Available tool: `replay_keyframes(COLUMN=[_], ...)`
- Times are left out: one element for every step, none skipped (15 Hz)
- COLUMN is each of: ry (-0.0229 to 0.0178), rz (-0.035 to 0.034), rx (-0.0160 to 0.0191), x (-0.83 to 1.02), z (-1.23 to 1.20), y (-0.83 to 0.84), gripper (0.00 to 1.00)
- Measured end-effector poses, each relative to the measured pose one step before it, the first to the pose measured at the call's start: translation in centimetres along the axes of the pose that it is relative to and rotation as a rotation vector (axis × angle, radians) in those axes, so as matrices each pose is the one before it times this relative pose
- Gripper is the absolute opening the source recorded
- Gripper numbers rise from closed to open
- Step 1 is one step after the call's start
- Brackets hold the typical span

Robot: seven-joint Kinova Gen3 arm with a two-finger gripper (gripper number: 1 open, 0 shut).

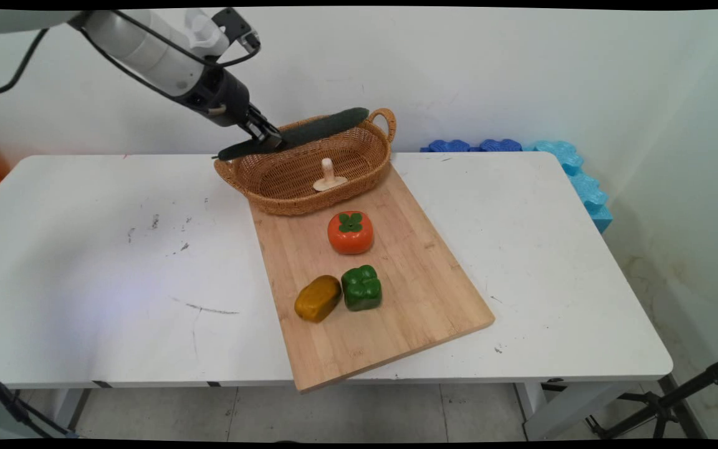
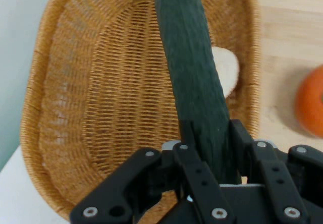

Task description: Place the picked object on the cutting board

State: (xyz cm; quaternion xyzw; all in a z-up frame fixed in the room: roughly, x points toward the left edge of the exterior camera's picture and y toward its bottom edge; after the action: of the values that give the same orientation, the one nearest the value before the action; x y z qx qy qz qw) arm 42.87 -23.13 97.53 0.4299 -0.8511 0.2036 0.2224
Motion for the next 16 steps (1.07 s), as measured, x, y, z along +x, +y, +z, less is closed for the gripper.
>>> replay_keyframes(ry=[0.00256, 0.00205, 0.00067, 0.0013, 0.0007, 0.00022, 0.00033, -0.00036, 0.00017, -0.00051, -0.00197, -0.00147, -0.00258, -0.00205, -0.00394, -0.00262], rz=[0.01219, 0.01153, 0.0078, 0.01169, 0.01344, 0.01248, 0.00793, 0.00514, 0.00601, 0.00389, 0.00382, 0.00234, 0.00262, 0.00112, 0.00146, 0.00065], rx=[-0.01226, -0.01083, -0.00735, -0.01043, -0.01168, -0.01119, -0.00684, -0.0044, -0.0045, -0.00251, -0.00278, -0.00181, -0.00107, -0.00045, 0.0003, 0.00032], x=[-0.294, -0.207, -0.15, -0.222, -0.231, -0.179, -0.145, -0.085, -0.094, -0.064, -0.131, -0.081, -0.124, -0.099, -0.177, -0.118], z=[-0.587, -0.377, -0.214, -0.24, -0.169, -0.019, 0.062, 0.084, 0.182, 0.155, 0.331, 0.244, 0.41, 0.285, 0.462, 0.307], y=[0.594, 0.551, 0.386, 0.594, 0.7, 0.7, 0.524, 0.336, 0.43, 0.267, 0.348, 0.213, 0.252, 0.149, 0.173, 0.093], gripper=[0.0, 0.0, 0.0, 0.0, 0.0, 0.0, 0.0, 0.0, 0.0, 0.0, 0.0, 0.0, 0.0, 0.0, 0.0, 0.0])
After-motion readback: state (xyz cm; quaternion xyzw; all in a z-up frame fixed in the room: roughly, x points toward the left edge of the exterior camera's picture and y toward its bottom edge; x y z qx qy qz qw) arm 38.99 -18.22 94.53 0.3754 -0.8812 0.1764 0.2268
